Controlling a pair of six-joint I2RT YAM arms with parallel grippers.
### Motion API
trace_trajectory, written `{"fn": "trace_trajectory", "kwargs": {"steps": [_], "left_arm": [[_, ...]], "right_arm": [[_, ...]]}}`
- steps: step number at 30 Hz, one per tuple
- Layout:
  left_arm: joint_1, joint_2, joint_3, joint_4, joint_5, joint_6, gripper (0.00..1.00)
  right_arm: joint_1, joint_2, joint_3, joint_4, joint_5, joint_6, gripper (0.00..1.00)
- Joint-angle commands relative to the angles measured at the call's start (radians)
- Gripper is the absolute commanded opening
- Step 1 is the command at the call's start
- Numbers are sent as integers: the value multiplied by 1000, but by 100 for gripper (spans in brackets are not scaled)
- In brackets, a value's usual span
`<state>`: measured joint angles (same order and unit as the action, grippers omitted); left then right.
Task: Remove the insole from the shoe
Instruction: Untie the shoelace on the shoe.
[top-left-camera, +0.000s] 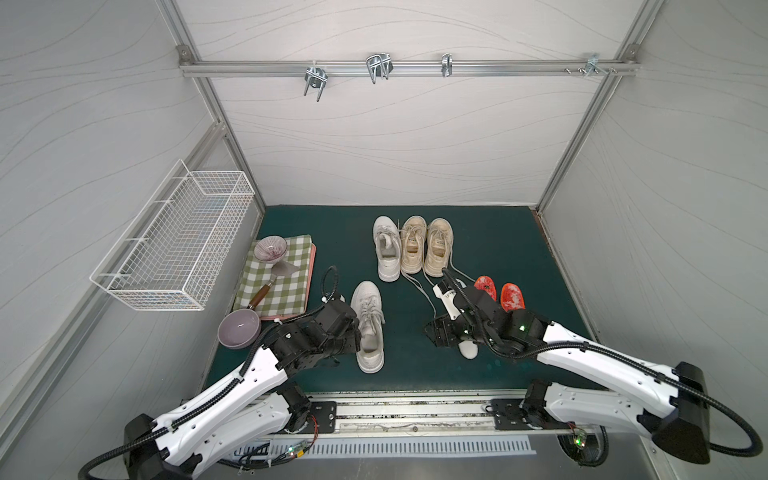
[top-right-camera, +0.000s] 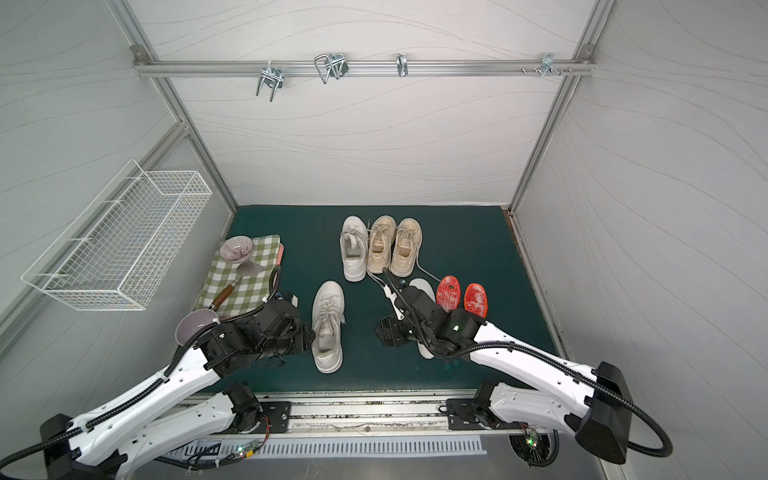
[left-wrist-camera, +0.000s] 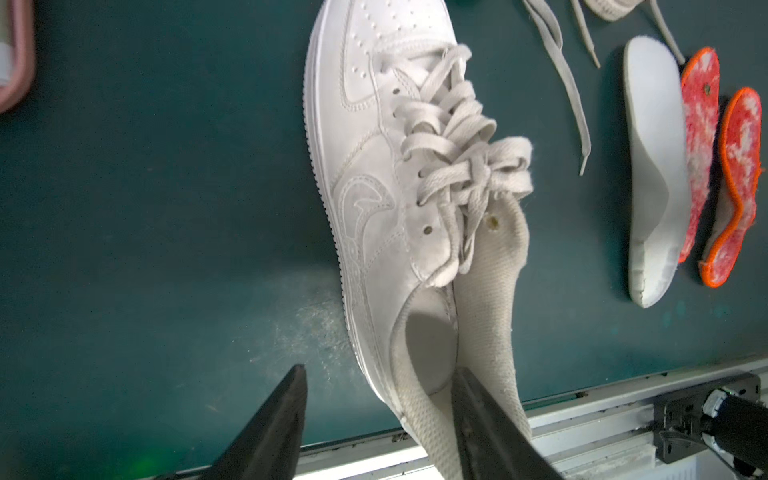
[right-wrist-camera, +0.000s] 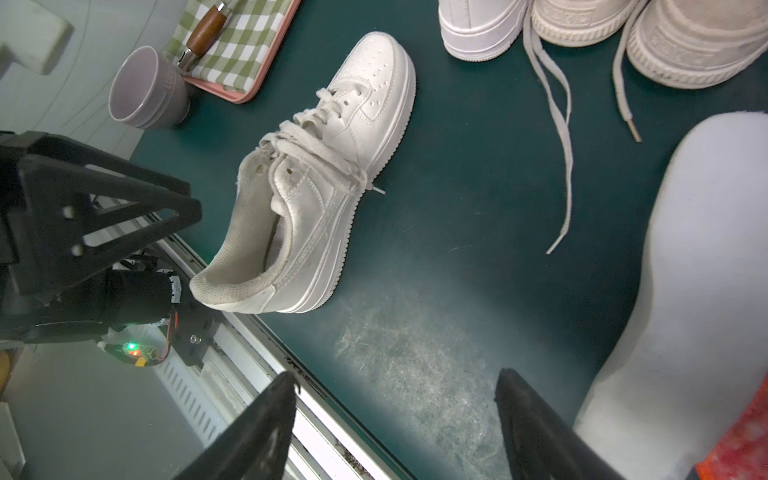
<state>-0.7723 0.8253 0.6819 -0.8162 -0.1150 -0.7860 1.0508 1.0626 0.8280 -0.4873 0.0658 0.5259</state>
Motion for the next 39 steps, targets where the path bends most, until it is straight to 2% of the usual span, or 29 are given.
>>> {"fn": "trace_trajectory", "kwargs": {"steps": [1, 5, 10, 20, 28, 31, 39], "left_arm": [[5, 17, -2, 112, 14, 35, 58], [10, 40, -33, 162, -19, 46, 55], [35, 76, -70, 242, -5, 55, 43], [36, 89, -106, 328, -19, 54, 24], [36, 103, -115, 424, 31, 31, 0], [33, 109, -124, 467, 53, -16, 0], [-61, 70, -137, 477, -70, -112, 0]], "right_arm": [[33, 24, 26, 10, 22, 10, 73], [57, 43, 27, 30, 16, 18, 67], [86, 70, 38, 46, 15, 27, 60], [101, 95, 49, 59, 14, 32, 55], [133, 143, 102, 72, 8, 44, 55], [144, 189, 148, 77, -15, 45, 54], [164, 331, 263, 67, -61, 31, 43]]}}
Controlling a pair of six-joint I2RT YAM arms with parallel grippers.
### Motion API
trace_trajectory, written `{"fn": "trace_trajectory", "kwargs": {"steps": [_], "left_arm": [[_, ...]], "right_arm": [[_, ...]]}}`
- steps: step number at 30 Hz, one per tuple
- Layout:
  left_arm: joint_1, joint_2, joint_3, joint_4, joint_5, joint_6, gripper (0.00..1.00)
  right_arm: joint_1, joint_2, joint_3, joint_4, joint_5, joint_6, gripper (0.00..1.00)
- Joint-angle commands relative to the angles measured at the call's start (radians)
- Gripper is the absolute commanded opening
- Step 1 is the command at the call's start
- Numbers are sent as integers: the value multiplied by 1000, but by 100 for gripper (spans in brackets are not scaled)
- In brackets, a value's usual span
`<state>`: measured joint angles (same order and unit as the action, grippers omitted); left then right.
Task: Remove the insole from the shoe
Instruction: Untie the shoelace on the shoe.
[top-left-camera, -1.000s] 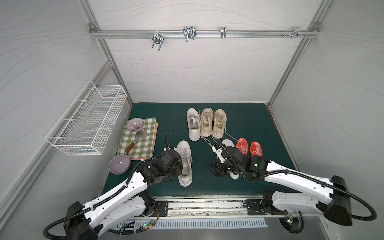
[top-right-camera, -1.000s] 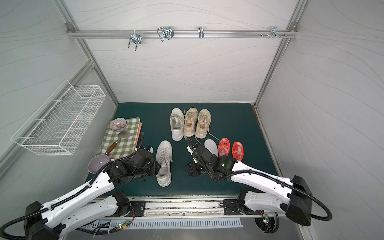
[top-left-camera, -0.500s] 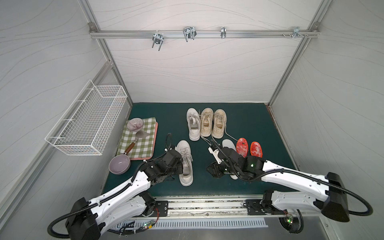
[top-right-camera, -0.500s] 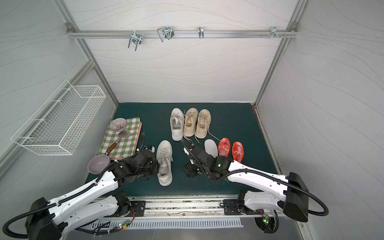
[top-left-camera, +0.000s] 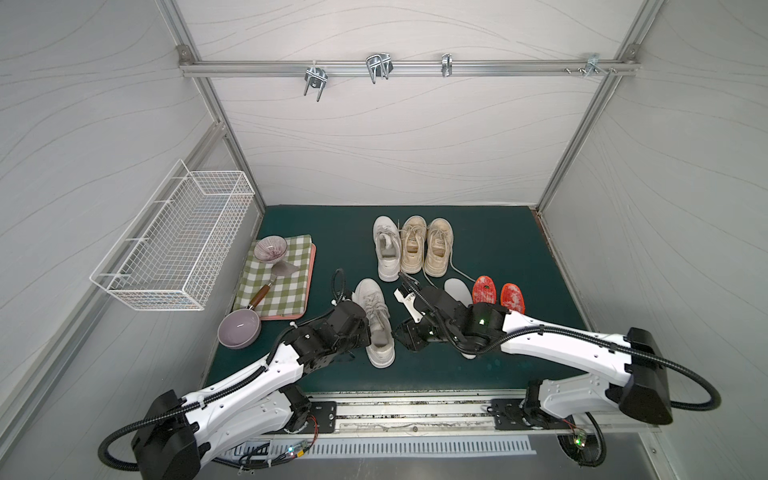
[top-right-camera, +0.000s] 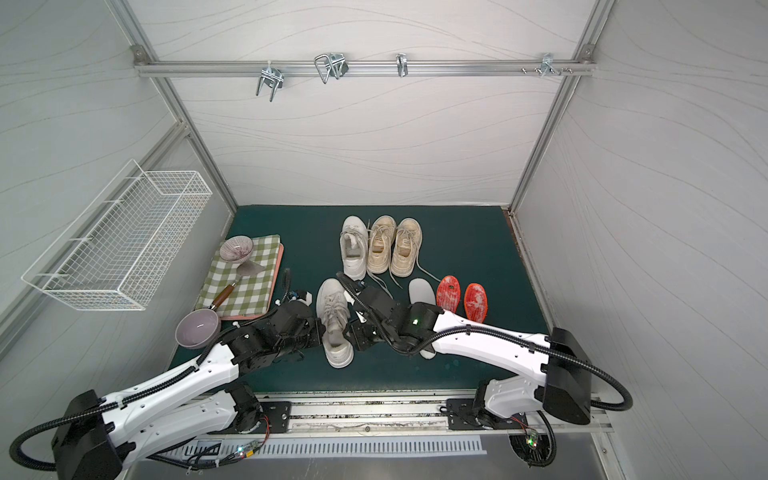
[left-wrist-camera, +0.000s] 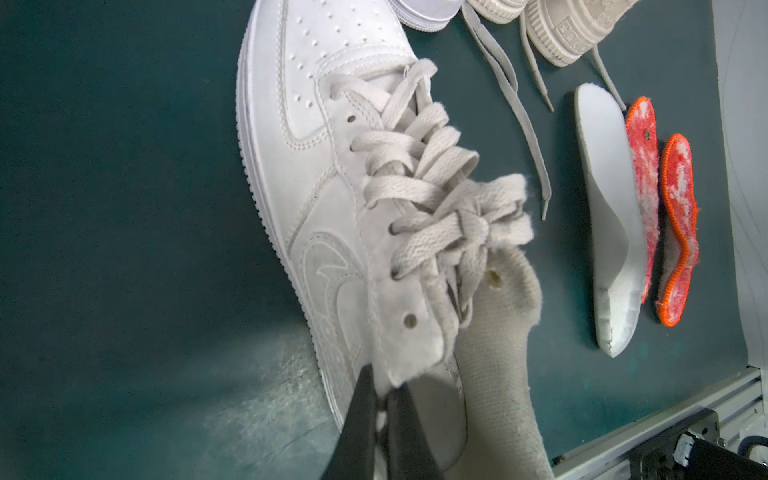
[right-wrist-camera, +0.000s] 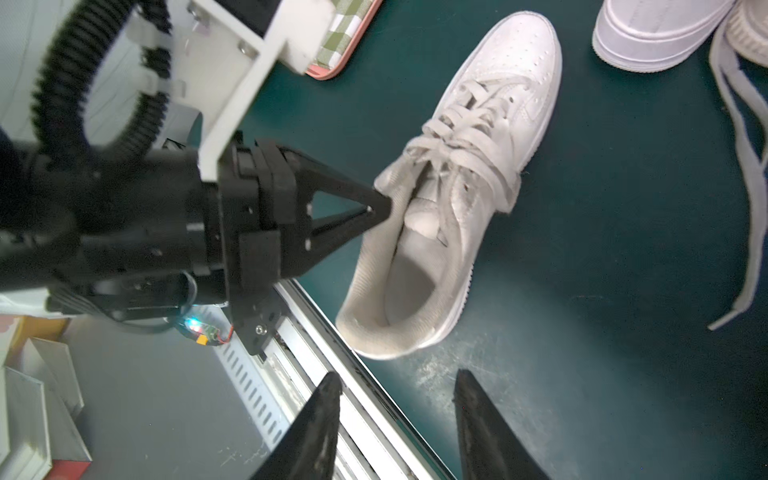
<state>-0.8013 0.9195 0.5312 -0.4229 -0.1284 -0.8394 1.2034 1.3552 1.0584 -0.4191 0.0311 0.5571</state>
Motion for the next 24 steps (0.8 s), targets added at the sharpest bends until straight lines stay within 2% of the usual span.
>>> {"fn": "trace_trajectory", "kwargs": {"steps": [1, 6, 10, 24], "left_arm": [[-47, -25, 15, 87, -72, -69, 0], [-102, -5, 6, 128, -100, -110, 0], [-126, 3, 5, 150, -107, -125, 0], [-187, -20, -11, 172, -144, -150, 0]], "right_arm": [[13, 56, 42, 1, -34, -1, 41], [18, 129, 69, 2, -47, -1, 32], [18, 166, 71, -1, -32, 1, 29], [2, 248, 90, -48, 177, -39, 25]]}}
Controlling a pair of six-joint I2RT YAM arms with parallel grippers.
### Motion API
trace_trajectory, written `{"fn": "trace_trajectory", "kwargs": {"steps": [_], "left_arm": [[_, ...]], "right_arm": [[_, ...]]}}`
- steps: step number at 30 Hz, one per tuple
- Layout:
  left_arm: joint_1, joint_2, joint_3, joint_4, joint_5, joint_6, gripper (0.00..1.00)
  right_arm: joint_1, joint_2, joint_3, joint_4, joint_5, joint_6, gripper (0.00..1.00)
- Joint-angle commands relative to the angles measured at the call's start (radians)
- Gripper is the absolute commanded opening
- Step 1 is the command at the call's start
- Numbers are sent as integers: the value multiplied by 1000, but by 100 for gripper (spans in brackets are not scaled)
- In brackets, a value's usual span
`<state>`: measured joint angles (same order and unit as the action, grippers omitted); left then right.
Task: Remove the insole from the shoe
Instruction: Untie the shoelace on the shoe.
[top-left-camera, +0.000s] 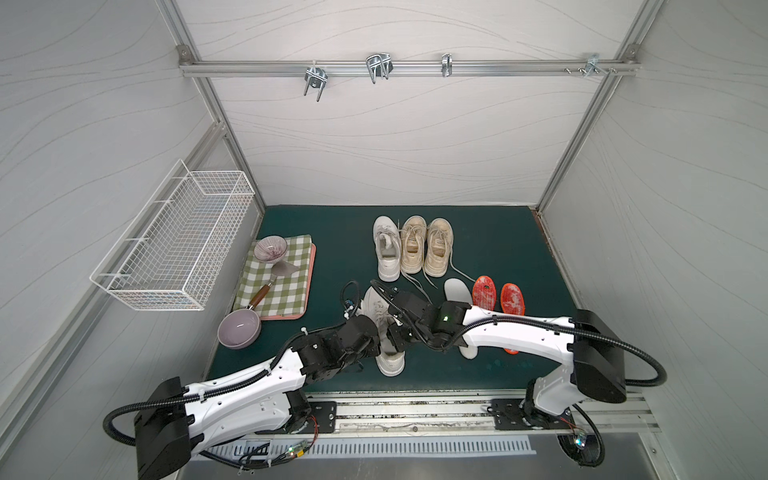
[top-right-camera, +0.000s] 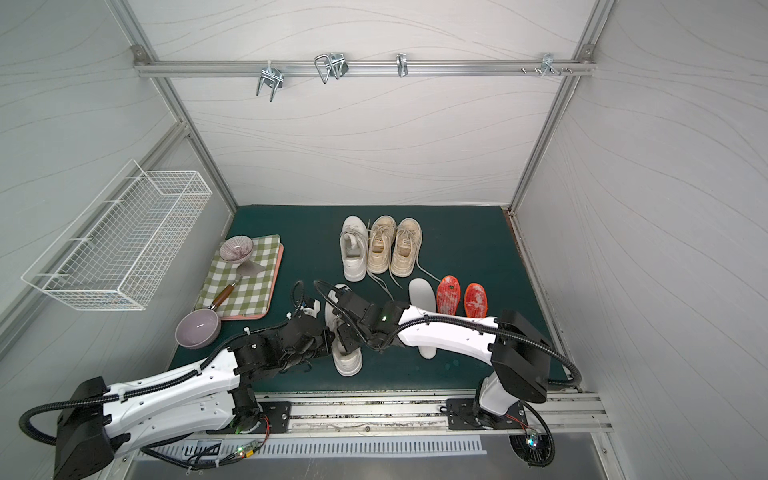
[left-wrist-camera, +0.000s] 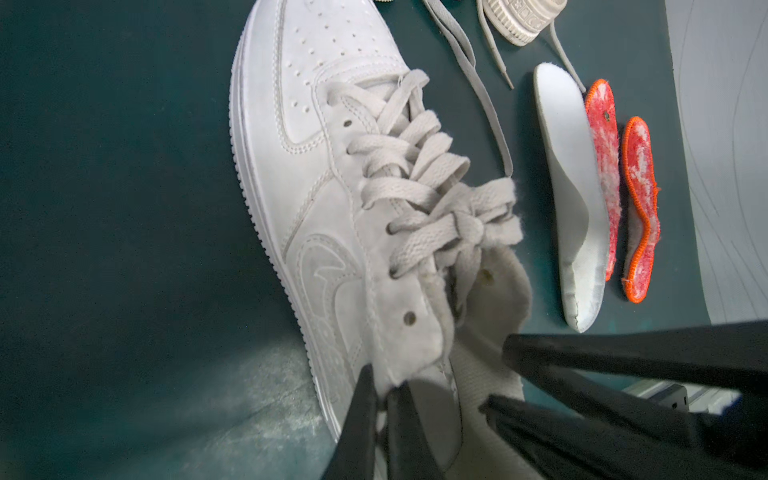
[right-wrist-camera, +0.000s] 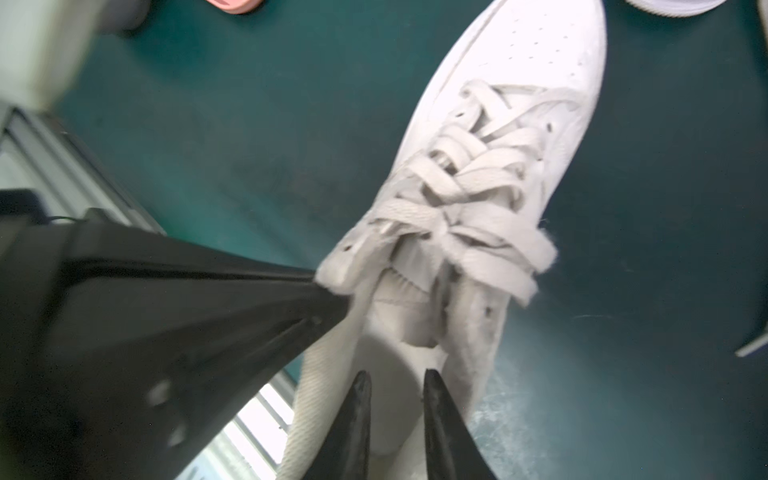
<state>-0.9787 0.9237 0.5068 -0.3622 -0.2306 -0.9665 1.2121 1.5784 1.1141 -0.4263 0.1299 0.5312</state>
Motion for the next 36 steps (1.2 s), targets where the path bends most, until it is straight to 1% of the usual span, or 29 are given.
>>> {"fn": "trace_trajectory", "kwargs": {"steps": [1, 7, 15, 27, 30, 33, 36], "left_arm": [[-11, -24, 13, 113, -42, -23, 0], [-18, -13, 10, 130, -32, -21, 0], [-34, 1, 10, 157, -29, -22, 0], [-60, -5, 9, 175, -36, -18, 0], [-61, -6, 9, 175, -35, -18, 0], [-61, -11, 4, 175, -40, -20, 0], [-61, -16, 7, 151, -57, -25, 0]], "right_arm": [[-8, 28, 34, -41, 86, -13, 24], [-16, 52, 44, -43, 126, -20, 24], [-42, 100, 68, -60, 241, 1, 25], [-84, 188, 109, -45, 360, 35, 24], [-92, 190, 107, -31, 367, 34, 20], [-91, 176, 99, -14, 366, 26, 13], [-91, 134, 74, 10, 333, 13, 7]]}}
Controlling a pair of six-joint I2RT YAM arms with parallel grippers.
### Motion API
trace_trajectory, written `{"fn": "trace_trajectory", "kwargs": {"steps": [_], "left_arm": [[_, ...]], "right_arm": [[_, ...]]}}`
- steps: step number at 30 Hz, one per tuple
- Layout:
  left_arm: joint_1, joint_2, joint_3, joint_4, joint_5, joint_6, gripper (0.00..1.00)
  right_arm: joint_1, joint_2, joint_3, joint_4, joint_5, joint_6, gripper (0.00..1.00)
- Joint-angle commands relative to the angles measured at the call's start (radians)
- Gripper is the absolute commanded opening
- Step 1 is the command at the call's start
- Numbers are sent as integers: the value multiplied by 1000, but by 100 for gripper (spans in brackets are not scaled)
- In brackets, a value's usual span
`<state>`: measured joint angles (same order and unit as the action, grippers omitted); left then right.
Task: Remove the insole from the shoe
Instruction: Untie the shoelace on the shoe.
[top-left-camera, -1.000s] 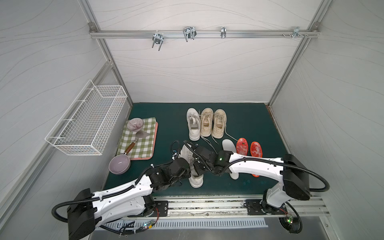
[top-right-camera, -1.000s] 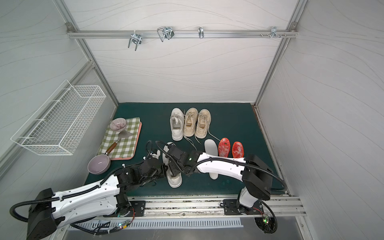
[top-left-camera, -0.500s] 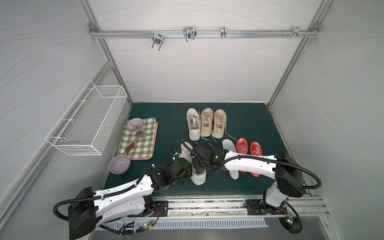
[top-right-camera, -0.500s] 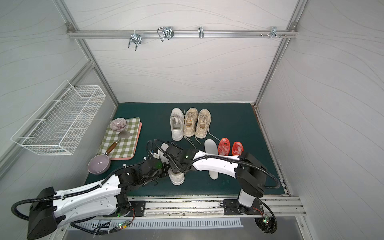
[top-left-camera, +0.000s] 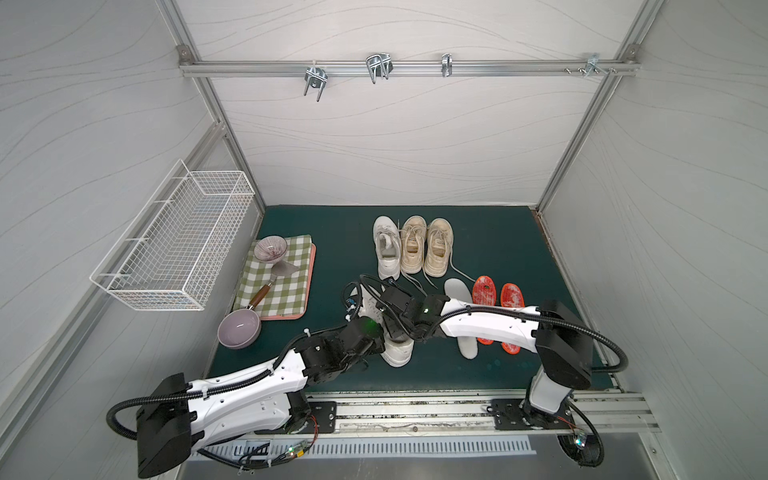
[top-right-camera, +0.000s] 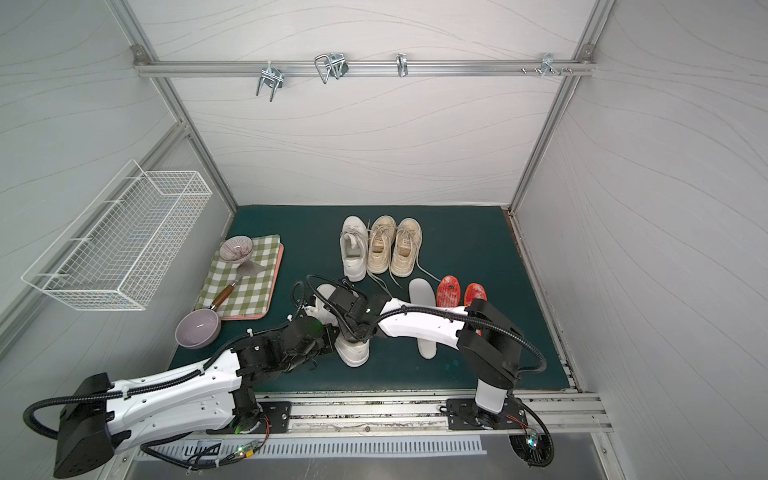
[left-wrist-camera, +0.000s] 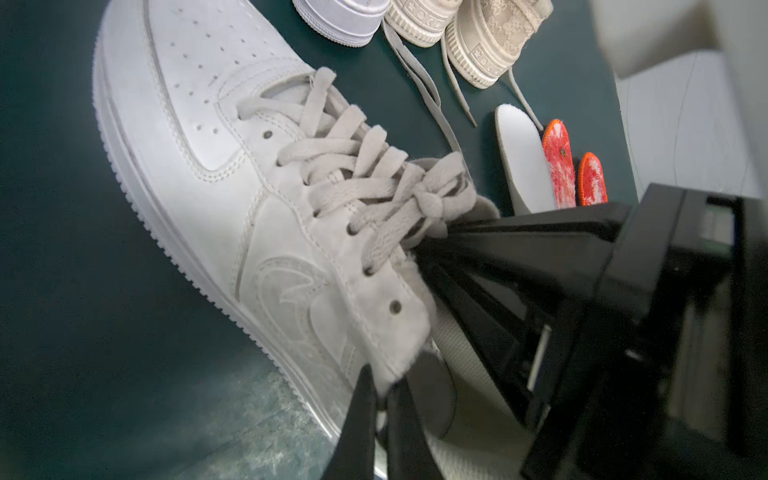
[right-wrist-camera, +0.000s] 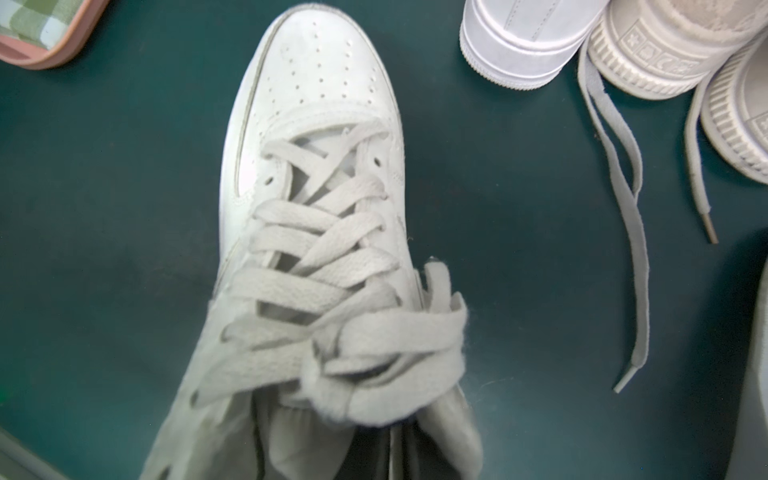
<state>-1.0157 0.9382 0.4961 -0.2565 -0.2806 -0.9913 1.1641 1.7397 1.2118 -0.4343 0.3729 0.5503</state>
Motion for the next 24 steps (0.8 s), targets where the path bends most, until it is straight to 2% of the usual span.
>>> {"fn": "trace_trajectory", "kwargs": {"steps": [1, 6, 11, 24], "left_arm": [[-24, -33, 19, 27, -17, -3, 0], [-24, -55, 30, -74, -97, -18, 0], [-24, -44, 63, -172, -164, -12, 0], [-21, 3, 89, -175, -159, 14, 0]], "right_arm": [[-44, -43, -38, 29, 75, -12, 6], [-43, -138, -88, 57, -12, -39, 1], [-28, -208, -122, 81, -87, -56, 0], [-7, -278, -172, 81, -120, -53, 0]]}}
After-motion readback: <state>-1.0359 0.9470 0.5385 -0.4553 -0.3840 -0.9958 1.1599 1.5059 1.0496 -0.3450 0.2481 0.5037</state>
